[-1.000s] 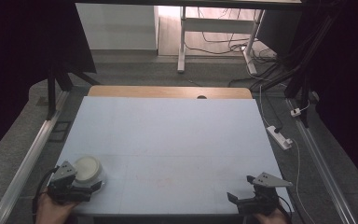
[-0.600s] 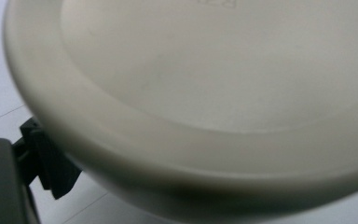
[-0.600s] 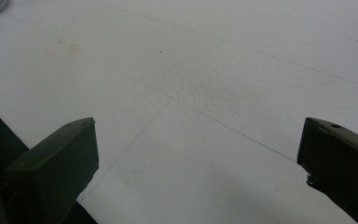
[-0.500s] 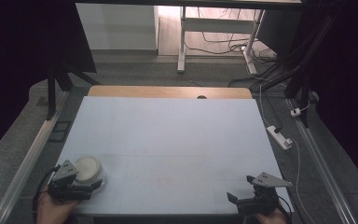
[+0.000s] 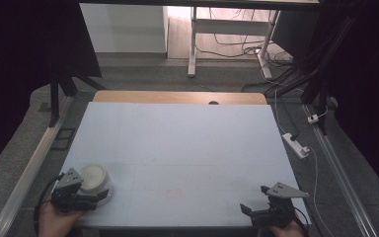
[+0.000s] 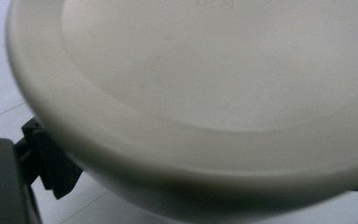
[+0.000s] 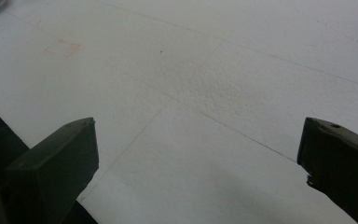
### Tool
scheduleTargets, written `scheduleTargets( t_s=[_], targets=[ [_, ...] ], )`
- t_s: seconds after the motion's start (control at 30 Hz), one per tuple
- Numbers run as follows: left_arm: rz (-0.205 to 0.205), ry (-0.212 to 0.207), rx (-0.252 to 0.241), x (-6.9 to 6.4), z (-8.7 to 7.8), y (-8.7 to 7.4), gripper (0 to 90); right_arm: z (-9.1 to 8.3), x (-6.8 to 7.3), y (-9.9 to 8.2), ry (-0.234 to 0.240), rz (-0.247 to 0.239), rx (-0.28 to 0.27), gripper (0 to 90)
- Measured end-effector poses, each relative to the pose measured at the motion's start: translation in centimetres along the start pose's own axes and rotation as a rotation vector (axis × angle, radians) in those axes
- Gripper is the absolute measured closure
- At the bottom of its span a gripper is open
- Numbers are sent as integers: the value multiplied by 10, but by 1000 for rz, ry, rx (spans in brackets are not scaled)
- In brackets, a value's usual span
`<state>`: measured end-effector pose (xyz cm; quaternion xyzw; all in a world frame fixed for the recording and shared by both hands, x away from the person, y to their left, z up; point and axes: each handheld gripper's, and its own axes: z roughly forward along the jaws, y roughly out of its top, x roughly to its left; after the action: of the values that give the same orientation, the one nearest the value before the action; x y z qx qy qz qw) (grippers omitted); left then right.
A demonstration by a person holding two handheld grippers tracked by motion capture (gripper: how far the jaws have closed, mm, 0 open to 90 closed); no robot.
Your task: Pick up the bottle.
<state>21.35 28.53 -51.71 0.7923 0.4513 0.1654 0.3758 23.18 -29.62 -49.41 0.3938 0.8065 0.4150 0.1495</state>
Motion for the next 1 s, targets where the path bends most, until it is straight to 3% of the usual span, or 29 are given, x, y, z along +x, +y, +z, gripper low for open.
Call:
scheduleTargets(
  t_s=[0.2,0.47,0.83,1.0],
  targets=[
    [18,1,-16,-2,-3,4,75,0,0,0,-1,1,2,0],
    [13,-32,-55,-2,-6,14,75,1,0,0,-2,4,6,0],
    [67,-49,-65,-9,-2,37,75,1,0,0,-2,5,7,0],
    [81,-80,-71,-12,2,48,75,0,-1,0,-3,8,5,0]
  ],
)
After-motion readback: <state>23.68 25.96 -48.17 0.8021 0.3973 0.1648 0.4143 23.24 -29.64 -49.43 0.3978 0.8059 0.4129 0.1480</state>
